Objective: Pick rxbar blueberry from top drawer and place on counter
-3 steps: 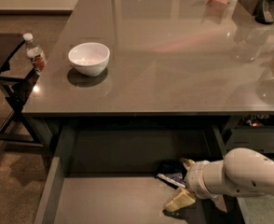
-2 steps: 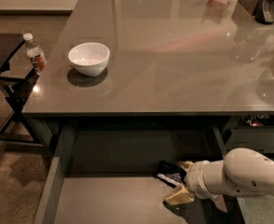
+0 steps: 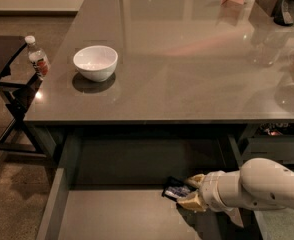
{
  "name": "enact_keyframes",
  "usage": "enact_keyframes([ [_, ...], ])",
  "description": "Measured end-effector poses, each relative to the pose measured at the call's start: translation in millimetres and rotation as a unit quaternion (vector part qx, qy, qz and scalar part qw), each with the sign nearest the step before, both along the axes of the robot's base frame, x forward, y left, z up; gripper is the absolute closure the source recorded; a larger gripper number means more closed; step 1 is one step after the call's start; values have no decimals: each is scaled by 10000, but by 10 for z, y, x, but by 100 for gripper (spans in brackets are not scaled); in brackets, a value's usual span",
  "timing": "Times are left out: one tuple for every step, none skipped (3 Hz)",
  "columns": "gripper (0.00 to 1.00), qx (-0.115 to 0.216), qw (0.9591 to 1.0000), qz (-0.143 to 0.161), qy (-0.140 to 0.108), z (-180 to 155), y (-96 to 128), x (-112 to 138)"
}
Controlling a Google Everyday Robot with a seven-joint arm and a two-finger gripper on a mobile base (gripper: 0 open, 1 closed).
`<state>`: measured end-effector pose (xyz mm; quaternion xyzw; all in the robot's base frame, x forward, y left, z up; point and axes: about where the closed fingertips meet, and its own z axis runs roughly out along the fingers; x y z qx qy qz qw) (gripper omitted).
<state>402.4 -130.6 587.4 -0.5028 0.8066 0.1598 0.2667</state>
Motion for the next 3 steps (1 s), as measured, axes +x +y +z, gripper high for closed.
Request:
enact_keyframes([
  [100, 0, 10000, 0, 0, 0, 0, 0],
  [100, 0, 10000, 0, 0, 3, 0, 0],
  [100, 0, 10000, 1, 0, 46, 1, 0],
])
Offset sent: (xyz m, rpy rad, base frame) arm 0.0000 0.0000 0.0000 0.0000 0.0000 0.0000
